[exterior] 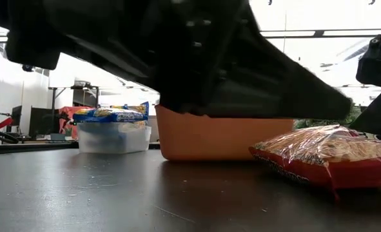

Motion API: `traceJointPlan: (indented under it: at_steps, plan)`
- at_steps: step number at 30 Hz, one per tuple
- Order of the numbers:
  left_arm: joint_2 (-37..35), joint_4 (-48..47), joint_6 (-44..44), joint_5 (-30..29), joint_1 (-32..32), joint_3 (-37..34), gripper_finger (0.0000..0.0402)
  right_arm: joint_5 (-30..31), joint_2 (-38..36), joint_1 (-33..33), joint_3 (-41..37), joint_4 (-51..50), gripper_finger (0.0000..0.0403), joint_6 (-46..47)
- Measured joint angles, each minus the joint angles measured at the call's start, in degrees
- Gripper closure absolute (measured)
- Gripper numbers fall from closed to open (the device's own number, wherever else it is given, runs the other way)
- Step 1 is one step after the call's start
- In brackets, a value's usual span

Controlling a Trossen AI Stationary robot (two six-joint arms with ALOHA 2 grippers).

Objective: Sort Maruchan noodles
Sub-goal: Put the red noodle packet into the orange bin

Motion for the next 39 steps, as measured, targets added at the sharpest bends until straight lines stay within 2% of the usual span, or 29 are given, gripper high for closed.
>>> traceJointPlan:
  at_steps: [11,13,17,20,27,33,39]
  plan:
    - [3.00,-3.09,-0.68,-0.18,0.31,3.70,0.0402,1.55,0.96,-0.56,0.28,2.08,0.0037,-5.71]
    - [2.22,-8.91,-2.57,-0.80,0.33,3.70,0.0402,1.13,0.75,-0.55,0.28,2.10,0.0037,-4.20]
    - [-1.74,-26.72,-12.48,-6.20,0.14,3.90,0.0402,-1.83,-0.80,-0.44,0.32,2.04,0.0037,-0.74]
    - [-3.65,-31.19,-13.74,-7.60,-0.91,3.53,0.0402,-3.60,-2.37,-0.21,0.58,2.00,0.0037,-0.56]
    - [-6.21,-29.96,-9.19,-12.19,-3.64,3.59,0.0402,-3.15,-4.90,-0.28,0.60,1.76,0.0037,-1.39]
    - [-4.56,-23.61,-6.40,-12.53,-3.36,3.57,0.0402,-1.13,-4.86,-1.09,0.44,0.09,0.0037,-0.89]
    - [-2.79,-23.40,-6.20,-12.62,-2.65,3.48,0.0402,-0.71,-4.84,-1.96,0.26,0.07,0.0037,-0.79]
